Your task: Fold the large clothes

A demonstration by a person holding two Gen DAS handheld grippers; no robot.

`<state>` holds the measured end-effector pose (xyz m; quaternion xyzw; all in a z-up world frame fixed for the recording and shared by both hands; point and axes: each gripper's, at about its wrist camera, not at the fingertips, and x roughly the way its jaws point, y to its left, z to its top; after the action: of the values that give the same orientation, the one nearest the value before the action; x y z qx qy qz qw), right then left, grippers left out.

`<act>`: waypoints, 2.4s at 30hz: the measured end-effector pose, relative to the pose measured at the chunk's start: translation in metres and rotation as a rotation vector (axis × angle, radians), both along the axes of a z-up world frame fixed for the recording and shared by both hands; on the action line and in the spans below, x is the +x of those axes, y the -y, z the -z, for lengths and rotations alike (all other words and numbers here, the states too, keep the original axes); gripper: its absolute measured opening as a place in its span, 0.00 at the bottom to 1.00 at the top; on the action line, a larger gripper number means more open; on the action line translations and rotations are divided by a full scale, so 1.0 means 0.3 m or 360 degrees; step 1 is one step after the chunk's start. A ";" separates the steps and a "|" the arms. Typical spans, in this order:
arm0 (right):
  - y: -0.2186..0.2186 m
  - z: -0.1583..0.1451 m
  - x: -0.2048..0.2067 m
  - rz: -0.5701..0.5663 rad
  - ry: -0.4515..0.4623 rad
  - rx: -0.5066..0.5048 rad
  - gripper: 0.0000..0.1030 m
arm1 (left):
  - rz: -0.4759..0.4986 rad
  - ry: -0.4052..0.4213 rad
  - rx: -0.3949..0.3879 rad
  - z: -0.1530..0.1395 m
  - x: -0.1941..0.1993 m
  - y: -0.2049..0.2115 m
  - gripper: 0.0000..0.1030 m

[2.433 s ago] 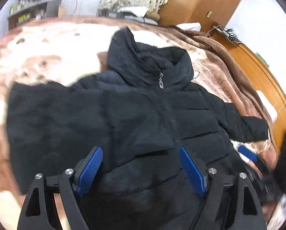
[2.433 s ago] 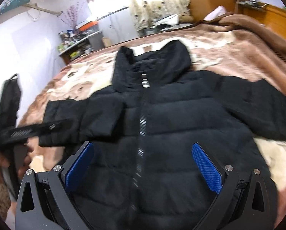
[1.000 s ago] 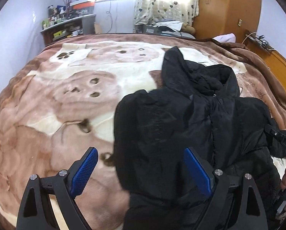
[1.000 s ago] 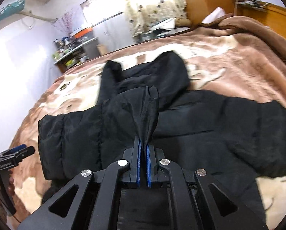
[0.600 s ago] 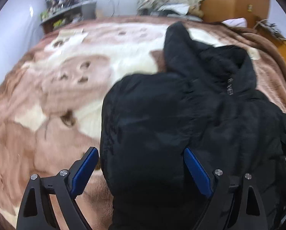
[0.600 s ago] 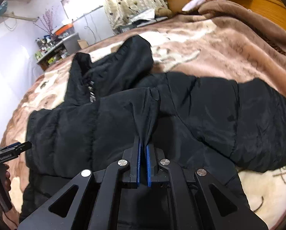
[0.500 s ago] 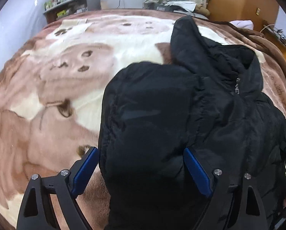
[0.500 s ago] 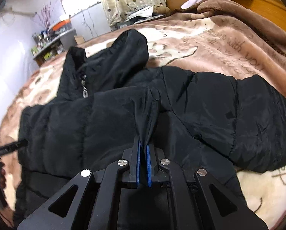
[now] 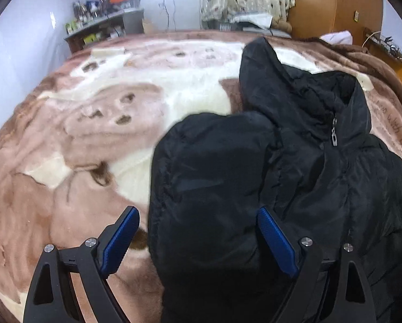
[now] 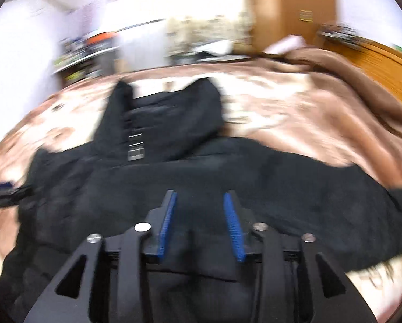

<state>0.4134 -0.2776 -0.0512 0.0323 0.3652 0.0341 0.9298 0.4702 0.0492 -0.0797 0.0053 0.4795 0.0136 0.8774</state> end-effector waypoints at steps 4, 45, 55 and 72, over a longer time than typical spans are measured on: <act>-0.068 0.103 0.063 -0.0100 -0.0202 -0.0025 0.39 | -0.0019 -0.0083 0.0022 0.058 0.024 0.001 0.88; 1.062 -0.072 -0.606 0.1225 -0.0051 0.0005 0.67 | 0.0395 0.0020 -0.0299 -0.236 -0.322 0.622 0.99; 1.197 -0.024 -0.538 0.1284 -0.0114 0.0028 0.68 | 0.0352 -0.0098 -0.0197 -0.070 -0.302 0.641 0.99; 1.092 -0.180 -0.493 0.1138 0.0077 -0.0044 0.08 | 0.0279 -0.0131 -0.0274 -0.044 -0.290 0.542 0.98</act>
<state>0.2654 -0.6053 0.0028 0.1447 0.3090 -0.2976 0.8916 0.3833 -0.1134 -0.0665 -0.0277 0.5122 -0.1045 0.8520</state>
